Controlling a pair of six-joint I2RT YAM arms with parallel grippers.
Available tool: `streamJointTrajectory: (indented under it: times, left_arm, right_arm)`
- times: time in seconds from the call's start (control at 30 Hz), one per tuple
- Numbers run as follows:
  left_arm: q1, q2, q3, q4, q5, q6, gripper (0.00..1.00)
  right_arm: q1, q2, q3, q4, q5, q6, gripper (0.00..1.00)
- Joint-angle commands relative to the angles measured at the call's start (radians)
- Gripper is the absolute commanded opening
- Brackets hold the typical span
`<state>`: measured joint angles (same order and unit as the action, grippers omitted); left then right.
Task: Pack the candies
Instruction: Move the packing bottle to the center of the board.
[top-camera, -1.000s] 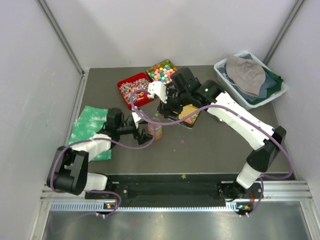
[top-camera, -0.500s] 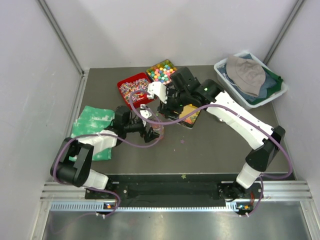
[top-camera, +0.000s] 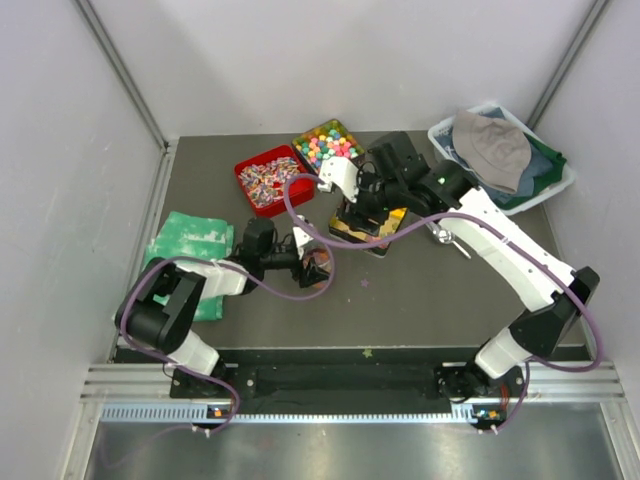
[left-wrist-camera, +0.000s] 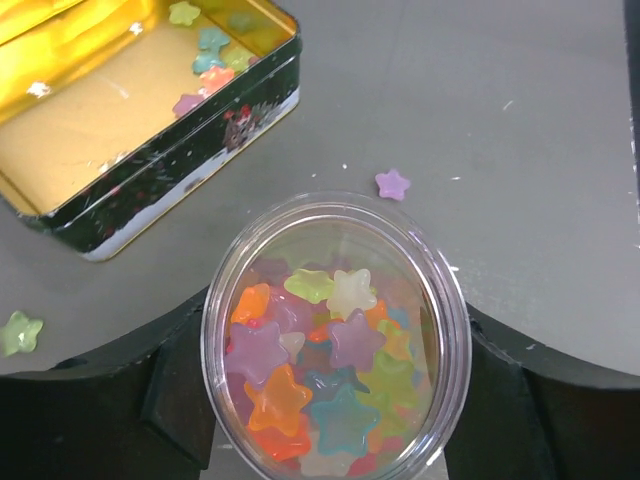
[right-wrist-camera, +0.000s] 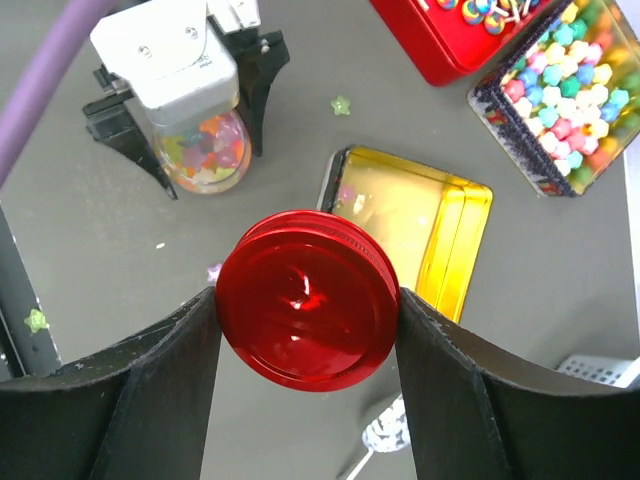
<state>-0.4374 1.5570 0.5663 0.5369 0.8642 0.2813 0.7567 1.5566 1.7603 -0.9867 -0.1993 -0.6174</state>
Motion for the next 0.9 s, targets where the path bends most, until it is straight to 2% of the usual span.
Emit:
streamJointTrajectory:
  times: [0.0,0.07,0.13,0.53,0.57,0.6,0.67,0.7,0.87]
  left_arm:
    - [-0.020,0.028,-0.011,0.109,0.068,-0.063,0.63]
    - [-0.035,0.047,-0.011,0.153,0.070,-0.088,0.58]
    - [-0.049,0.067,-0.016,0.223,0.076,-0.111,0.57]
    - [-0.218,0.259,0.075,0.535,0.030,-0.307,0.57]
    - [-0.230,0.271,0.079,0.554,0.027,-0.332,0.61]
    - [-0.231,0.273,0.078,0.583,0.022,-0.338,0.69]
    - [-0.233,0.273,0.072,0.603,0.013,-0.344,0.73]
    - [-0.233,0.270,0.069,0.601,0.007,-0.338,0.80]
    - [-0.233,0.249,0.053,0.563,0.004,-0.295,0.99]
  right_arm:
    - [-0.013,-0.050,-0.038,0.011,-0.008,-0.002,0.54]
    - [-0.017,-0.058,-0.058,0.013,-0.017,-0.005,0.54]
    - [-0.022,-0.075,-0.087,0.014,-0.017,-0.011,0.54]
    - [-0.089,-0.147,-0.176,-0.006,-0.054,-0.019,0.55]
    - [-0.089,-0.154,-0.185,-0.013,-0.066,-0.021,0.55]
    - [-0.088,-0.156,-0.202,-0.018,-0.075,-0.022,0.55]
    - [-0.088,-0.156,-0.216,-0.032,-0.092,-0.030,0.55]
    - [-0.089,-0.158,-0.226,-0.033,-0.095,-0.033,0.55]
    - [-0.089,-0.153,-0.220,-0.055,-0.109,-0.042,0.55]
